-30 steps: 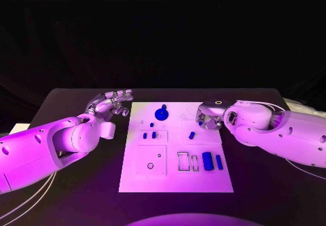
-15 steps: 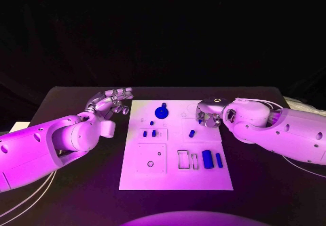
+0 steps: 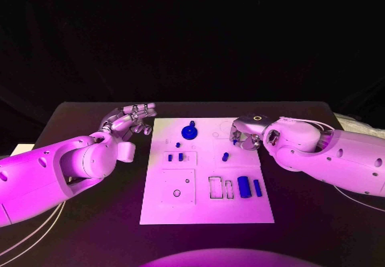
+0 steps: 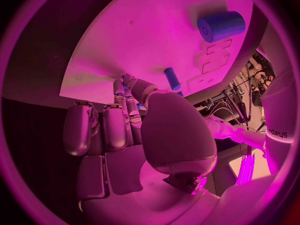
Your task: Assemble the parts on the task board
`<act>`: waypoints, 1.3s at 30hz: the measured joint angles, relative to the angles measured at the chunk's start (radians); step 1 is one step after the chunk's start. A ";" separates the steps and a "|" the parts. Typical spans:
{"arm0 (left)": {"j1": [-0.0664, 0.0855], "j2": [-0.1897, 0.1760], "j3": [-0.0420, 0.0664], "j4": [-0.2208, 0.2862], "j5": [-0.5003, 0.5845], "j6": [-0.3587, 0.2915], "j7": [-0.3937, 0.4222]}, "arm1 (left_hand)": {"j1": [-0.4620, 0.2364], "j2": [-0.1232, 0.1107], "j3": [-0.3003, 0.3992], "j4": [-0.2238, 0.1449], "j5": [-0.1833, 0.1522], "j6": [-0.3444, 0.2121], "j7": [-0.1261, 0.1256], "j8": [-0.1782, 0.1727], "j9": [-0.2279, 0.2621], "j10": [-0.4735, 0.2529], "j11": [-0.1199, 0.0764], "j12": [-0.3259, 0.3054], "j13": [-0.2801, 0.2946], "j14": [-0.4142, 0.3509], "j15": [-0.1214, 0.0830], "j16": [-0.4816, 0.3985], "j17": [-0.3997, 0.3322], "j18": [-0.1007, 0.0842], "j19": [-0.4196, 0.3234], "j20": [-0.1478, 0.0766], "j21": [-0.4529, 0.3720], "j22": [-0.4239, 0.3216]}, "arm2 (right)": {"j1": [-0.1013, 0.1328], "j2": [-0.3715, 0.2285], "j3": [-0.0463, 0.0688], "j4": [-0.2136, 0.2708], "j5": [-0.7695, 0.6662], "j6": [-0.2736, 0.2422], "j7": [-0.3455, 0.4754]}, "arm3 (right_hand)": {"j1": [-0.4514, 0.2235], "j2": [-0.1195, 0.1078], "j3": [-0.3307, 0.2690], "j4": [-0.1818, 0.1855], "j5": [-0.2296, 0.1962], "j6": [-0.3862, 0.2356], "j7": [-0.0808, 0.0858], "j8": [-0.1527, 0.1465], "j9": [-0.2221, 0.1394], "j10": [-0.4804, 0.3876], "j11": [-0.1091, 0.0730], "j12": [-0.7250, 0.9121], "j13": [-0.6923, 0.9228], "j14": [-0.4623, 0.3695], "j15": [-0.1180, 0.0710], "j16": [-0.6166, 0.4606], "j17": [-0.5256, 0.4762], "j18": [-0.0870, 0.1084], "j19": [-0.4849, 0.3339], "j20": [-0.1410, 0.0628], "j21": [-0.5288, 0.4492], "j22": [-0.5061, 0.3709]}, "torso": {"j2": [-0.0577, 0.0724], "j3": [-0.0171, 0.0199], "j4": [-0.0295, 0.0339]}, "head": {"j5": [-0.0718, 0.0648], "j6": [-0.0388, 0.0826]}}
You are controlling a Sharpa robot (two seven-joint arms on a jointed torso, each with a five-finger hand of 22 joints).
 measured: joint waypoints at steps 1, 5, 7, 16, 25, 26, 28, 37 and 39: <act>0.000 0.000 0.000 0.000 -0.001 0.000 0.000 | 0.000 0.000 0.000 0.000 0.000 0.000 0.000 0.000 0.000 0.000 0.000 0.000 0.000 0.000 0.000 0.000 0.000 0.000 0.000 0.000 0.000 0.000 | 0.000 -0.002 0.000 0.003 0.000 -0.007 0.000 | -0.001 0.001 0.000 0.000 -0.001 0.000 0.000 0.000 0.000 0.000 0.000 0.000 0.001 0.000 0.000 0.000 0.000 0.000 0.000 0.000 0.000 0.000 | 0.000 -0.0001 0.0001 | -0.001 0.000; 0.000 0.000 0.000 -0.001 -0.003 0.000 -0.001 | 0.000 0.000 0.000 0.000 0.000 0.000 0.000 0.000 0.000 0.000 0.000 0.000 0.000 0.000 0.000 0.000 0.000 0.000 0.000 0.000 0.000 0.000 | 0.004 -0.012 0.003 0.019 0.003 -0.036 0.000 | 0.001 0.004 0.000 0.000 -0.002 -0.001 0.000 -0.001 0.000 0.000 0.000 0.000 0.001 0.000 0.000 0.000 0.000 0.000 0.000 0.000 0.000 0.001 | 0.000 -0.0001 0.0002 | -0.002 0.000; 0.000 0.000 0.000 -0.002 -0.004 0.000 -0.001 | 0.000 0.000 0.001 -0.002 0.000 0.000 0.000 0.000 0.000 0.000 0.000 0.000 0.001 0.000 0.000 0.000 0.000 0.000 0.000 0.000 0.000 0.000 | 0.006 -0.018 0.005 0.028 0.005 -0.049 0.000 | 0.001 0.004 0.000 0.000 -0.004 -0.001 0.000 -0.001 0.001 0.000 0.000 0.000 0.001 0.000 0.000 0.000 0.000 0.000 0.000 0.000 0.000 0.001 | 0.000 -0.0002 0.0001 | -0.002 0.001; 0.000 0.001 0.000 -0.003 -0.006 -0.002 -0.002 | 0.000 0.000 -0.001 -0.007 0.000 0.000 0.000 0.000 0.000 -0.004 -0.003 0.004 0.001 -0.001 0.001 0.000 -0.001 0.000 0.000 0.000 0.000 -0.001 | 0.010 -0.040 0.008 0.097 0.023 -0.079 -0.003 | 0.001 0.004 0.002 0.002 -0.004 -0.002 0.001 -0.005 0.001 0.000 0.000 0.000 0.000 0.000 0.000 0.000 0.000 0.000 0.000 0.000 0.000 0.002 | 0.000 -0.0002 0.0002 | -0.004 0.004; 0.000 0.003 0.000 -0.002 -0.007 -0.004 -0.002 | 0.000 0.000 -0.001 -0.007 0.000 0.000 0.000 0.000 0.000 -0.004 -0.003 0.004 0.001 -0.001 0.001 0.000 -0.001 0.000 0.000 0.000 0.000 -0.001 | 0.006 -0.017 0.008 0.173 0.041 -0.090 -0.002 | 0.001 0.003 0.005 0.000 -0.008 0.001 0.004 -0.002 0.001 0.002 -0.002 -0.001 -0.002 0.000 0.000 0.000 0.000 0.000 0.000 0.000 0.000 0.002 | 0.000 -0.0005 0.0016 | 0.007 0.001; 0.000 0.003 0.000 -0.002 -0.007 -0.004 -0.002 | 0.000 0.000 -0.001 -0.007 0.000 0.000 0.000 0.000 0.000 -0.004 -0.003 0.004 0.001 -0.001 0.001 0.000 -0.001 0.000 0.000 0.000 0.000 -0.001 | 0.005 -0.012 0.008 0.180 0.042 -0.091 -0.001 | 0.001 0.003 0.007 -0.002 -0.008 0.001 0.004 -0.002 0.001 0.002 -0.002 -0.002 -0.003 0.000 0.000 0.000 0.000 0.000 0.000 0.000 0.000 0.002 | 0.000 -0.0005 0.0016 | 0.009 0.000; 0.000 0.004 0.000 -0.001 -0.007 -0.005 -0.002 | 0.000 0.000 -0.001 -0.007 0.000 0.000 0.000 0.000 0.000 -0.005 -0.002 0.004 0.001 -0.001 0.001 0.000 -0.001 0.000 0.000 0.000 0.000 -0.001 | 0.000 0.001 0.008 0.194 0.045 -0.094 0.001 | 0.001 0.003 0.007 -0.002 -0.008 0.000 0.004 -0.002 0.001 0.002 -0.002 -0.002 -0.003 0.000 0.000 0.004 0.001 0.000 0.000 0.000 0.000 0.002 | 0.000 -0.0011 0.0018 | 0.017 -0.002; 0.000 0.006 0.000 0.006 -0.008 -0.008 -0.001 | 0.000 0.000 -0.001 -0.007 0.000 0.000 0.000 0.000 -0.001 -0.008 0.001 0.004 0.001 -0.001 0.001 0.000 -0.001 0.000 0.000 0.000 0.000 -0.002 | -0.047 0.070 0.007 0.196 0.047 -0.098 0.017 | 0.001 0.003 0.015 -0.005 0.000 -0.001 0.005 -0.002 0.005 0.007 0.000 -0.004 -0.003 0.000 0.000 0.004 0.004 0.000 0.000 0.000 0.003 0.005 | 0.000 -0.0024 0.0016 | 0.054 -0.014; 0.000 0.006 0.000 0.008 -0.008 -0.008 -0.001 | 0.000 0.000 -0.001 -0.007 0.000 0.000 0.000 0.000 -0.001 -0.008 0.001 0.004 0.002 -0.001 0.001 0.000 -0.001 0.000 0.000 0.000 0.000 -0.002 | -0.059 0.085 0.006 0.189 0.047 -0.098 0.021 | 0.001 0.003 0.016 -0.006 0.010 0.002 0.009 -0.003 0.005 0.007 0.000 -0.006 -0.003 0.000 0.000 0.008 0.005 0.000 0.000 0.000 0.004 0.005 | 0.000 -0.0024 0.0016 | 0.060 -0.016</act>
